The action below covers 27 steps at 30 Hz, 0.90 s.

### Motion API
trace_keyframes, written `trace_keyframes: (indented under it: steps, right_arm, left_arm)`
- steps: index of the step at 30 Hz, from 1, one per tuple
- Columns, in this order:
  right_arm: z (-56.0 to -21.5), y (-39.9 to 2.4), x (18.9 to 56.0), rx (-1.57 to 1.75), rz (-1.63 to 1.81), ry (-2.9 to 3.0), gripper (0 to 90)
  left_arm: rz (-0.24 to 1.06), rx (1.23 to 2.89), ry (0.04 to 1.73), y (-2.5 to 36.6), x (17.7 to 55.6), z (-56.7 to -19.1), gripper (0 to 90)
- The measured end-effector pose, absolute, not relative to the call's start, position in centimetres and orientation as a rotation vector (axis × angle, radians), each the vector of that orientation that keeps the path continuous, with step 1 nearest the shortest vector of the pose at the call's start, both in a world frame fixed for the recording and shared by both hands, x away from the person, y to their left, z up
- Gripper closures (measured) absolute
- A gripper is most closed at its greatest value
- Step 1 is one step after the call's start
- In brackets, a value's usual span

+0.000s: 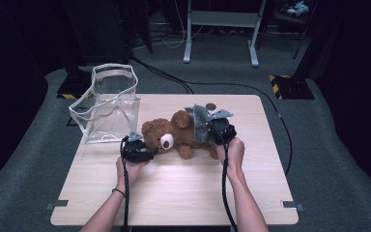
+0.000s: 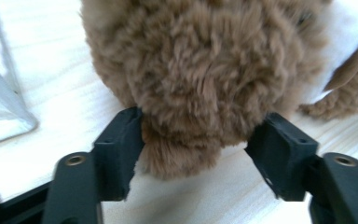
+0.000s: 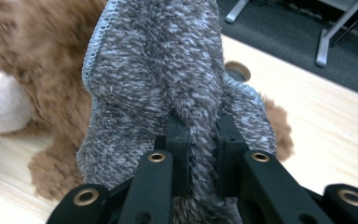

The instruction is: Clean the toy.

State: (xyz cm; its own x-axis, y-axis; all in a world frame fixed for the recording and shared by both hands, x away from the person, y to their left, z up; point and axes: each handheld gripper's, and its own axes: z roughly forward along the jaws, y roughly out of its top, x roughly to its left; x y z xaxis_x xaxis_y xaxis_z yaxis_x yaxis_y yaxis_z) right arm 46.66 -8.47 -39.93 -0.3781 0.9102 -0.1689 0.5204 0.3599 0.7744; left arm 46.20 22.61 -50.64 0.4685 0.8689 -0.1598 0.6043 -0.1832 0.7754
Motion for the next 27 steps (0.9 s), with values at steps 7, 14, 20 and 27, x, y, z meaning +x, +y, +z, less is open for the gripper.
trace_keyframes:
  steps: [7, 14, 20, 27]
  right_arm:
    - [-42.0, -10.3, 45.6, 1.278, 0.821, 1.998, 79.5]
    - [-45.0, -11.7, 45.0, 1.332, 0.78, 2.022, 79.4]
    - [-46.6, -12.9, 45.4, 1.426, 0.723, 2.063, 79.4]
    - [-46.8, -15.3, 45.1, 1.491, 0.708, 2.02, 79.2]
  left_arm:
    - [0.426, 1.87, 1.245, 22.5, 45.2, -50.4, 31.6]
    - [0.468, 1.896, 1.156, 20.9, 43.4, -49.1, 27.0]
    - [0.464, 1.917, 1.166, 20.5, 44.2, -49.5, 27.1]
    - [0.442, 1.909, 1.214, 21.1, 45.3, -50.2, 27.8]
